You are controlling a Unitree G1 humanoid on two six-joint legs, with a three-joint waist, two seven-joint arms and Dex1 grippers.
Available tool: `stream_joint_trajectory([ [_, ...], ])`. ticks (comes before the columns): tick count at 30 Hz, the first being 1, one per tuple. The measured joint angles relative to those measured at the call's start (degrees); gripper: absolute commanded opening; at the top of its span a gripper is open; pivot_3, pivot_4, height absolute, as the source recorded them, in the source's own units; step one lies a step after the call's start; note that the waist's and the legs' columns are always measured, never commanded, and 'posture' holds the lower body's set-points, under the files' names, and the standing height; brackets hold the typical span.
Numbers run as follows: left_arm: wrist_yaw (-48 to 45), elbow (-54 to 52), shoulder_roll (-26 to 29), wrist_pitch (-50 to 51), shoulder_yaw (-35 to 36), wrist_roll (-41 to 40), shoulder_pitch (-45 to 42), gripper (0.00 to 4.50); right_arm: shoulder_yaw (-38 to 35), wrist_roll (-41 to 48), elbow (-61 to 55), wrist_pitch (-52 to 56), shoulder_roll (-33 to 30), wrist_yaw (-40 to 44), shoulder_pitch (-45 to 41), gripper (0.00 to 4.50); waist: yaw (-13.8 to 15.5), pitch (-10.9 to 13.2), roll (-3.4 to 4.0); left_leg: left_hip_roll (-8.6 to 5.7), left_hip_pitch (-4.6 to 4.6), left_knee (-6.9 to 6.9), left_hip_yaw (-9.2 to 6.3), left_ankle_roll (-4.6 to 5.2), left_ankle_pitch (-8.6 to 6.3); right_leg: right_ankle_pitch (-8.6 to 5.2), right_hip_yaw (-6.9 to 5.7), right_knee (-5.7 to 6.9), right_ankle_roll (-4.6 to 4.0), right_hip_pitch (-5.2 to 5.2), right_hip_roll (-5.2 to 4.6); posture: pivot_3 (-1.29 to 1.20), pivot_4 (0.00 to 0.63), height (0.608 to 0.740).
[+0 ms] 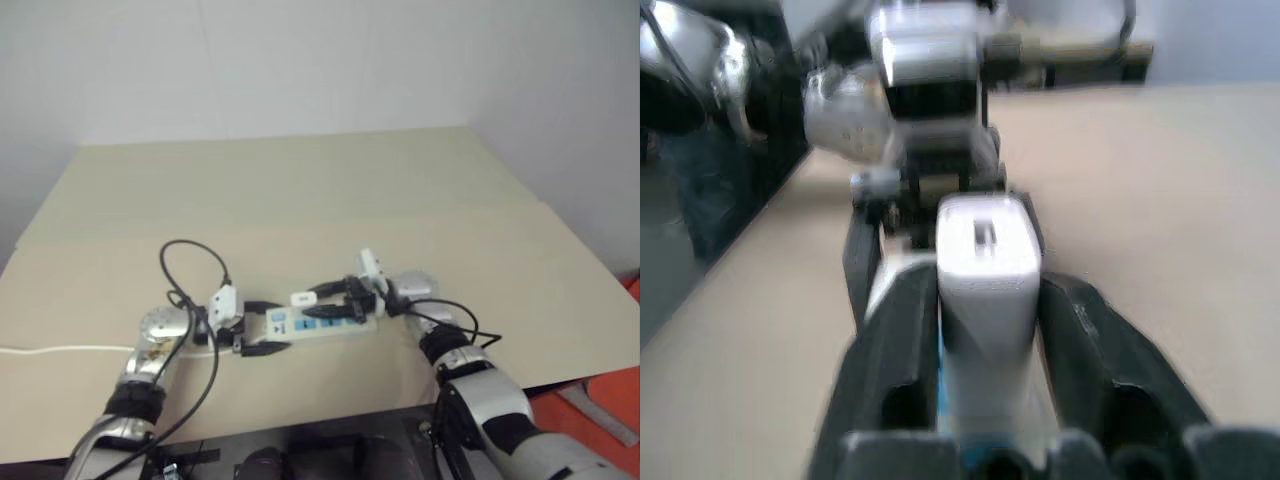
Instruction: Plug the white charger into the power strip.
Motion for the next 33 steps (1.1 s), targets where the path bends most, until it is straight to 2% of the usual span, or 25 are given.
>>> stream_joint_trajectory([
  [4, -0.02, -0.16, 0.0, -0.05, -0.12, 0.0, 0.02, 3.3, -0.77, 0.37, -1.27, -0.23, -0.29, 0.94, 0.99, 4.45, 0.11, 0.0, 0.0, -0.01, -0.02, -0.06, 0.0, 0.0, 0.0, -0.01, -0.01, -0.03, 0.0, -0.02, 0.0, 0.0, 0.15, 0.74],
  [14, -0.03, -0.18, 0.0, -0.46, -0.25, 0.0, -0.03, 3.3, -0.07, 1.42, -11.16, -0.68, -6.61, 1.7, 5.58, 4.48, 0.28, 0.05, 0.04, -0.02, -0.11, -0.12, 0.01, 0.0, 0.0, -0.01, -0.01, -0.07, -0.01, -0.13, -0.02, 0.0, 0.15, 0.74],
  [21, 0.5, -2.0, -0.23, 1.82, -0.31, -1.05, 0.0, 3.3, -2.2, 1.95, -23.68, 5.91, -18.75, 0.6, 9.79, 4.48, 1.12, 0.15, 0.11, -0.07, -0.81, -0.02, 0.02, 0.01, 0.0, -0.01, -0.04, -0.01, -0.01, -0.75, -0.06, 0.0, 0.15, 0.74],
  [26, 1.03, -2.32, -0.43, 2.87, -0.31, -1.54, -0.01, 3.3, -3.33, 0.42, -26.89, 5.77, -26.63, -0.39, 14.6, 4.48, 1.4, 0.18, 0.07, -0.15, -0.95, 0.03, 0.06, 0.02, 0.01, -0.01, -0.08, -0.04, -0.01, -0.84, -0.05, 0.0, 0.15, 0.74],
  [28, 0.85, -2.14, -0.41, 2.52, -0.29, -1.56, -0.07, 4.04, -4.74, 0.89, -27.79, 5.77, -27.92, -0.69, 16.5, 4.5, 1.38, 0.19, 0.06, -0.15, -0.94, 0.04, 0.05, 0.02, 0.01, -0.01, -0.07, -0.07, 0.0, -0.84, -0.05, 0.0, 0.15, 0.74],
  [30, -0.27, -1.92, -0.6, 1.22, -0.3, -1.92, -0.21, 4.48, -5.94, 1.22, -29.5, 5.77, -28.62, -1.57, 18.36, 4.5, 1.37, 0.19, 0.05, -0.14, -0.93, 0.05, 0.06, 0.02, 0.01, -0.01, -0.06, -0.08, 0.0, -0.84, -0.05, 0.0, 0.15, 0.74],
  [33, -1.84, -1.82, -1.15, -0.39, -0.09, -2.53, -0.25, 4.48, -7.26, 2.4, -31.41, 5.96, -29.07, -3.15, 20.33, 4.5, 1.27, 0.2, 0.04, -0.13, -0.9, 0.05, 0.06, 0.02, 0.01, -0.01, -0.04, -0.09, 0.0, -0.83, -0.05, 0.0, 0.15, 0.74],
])
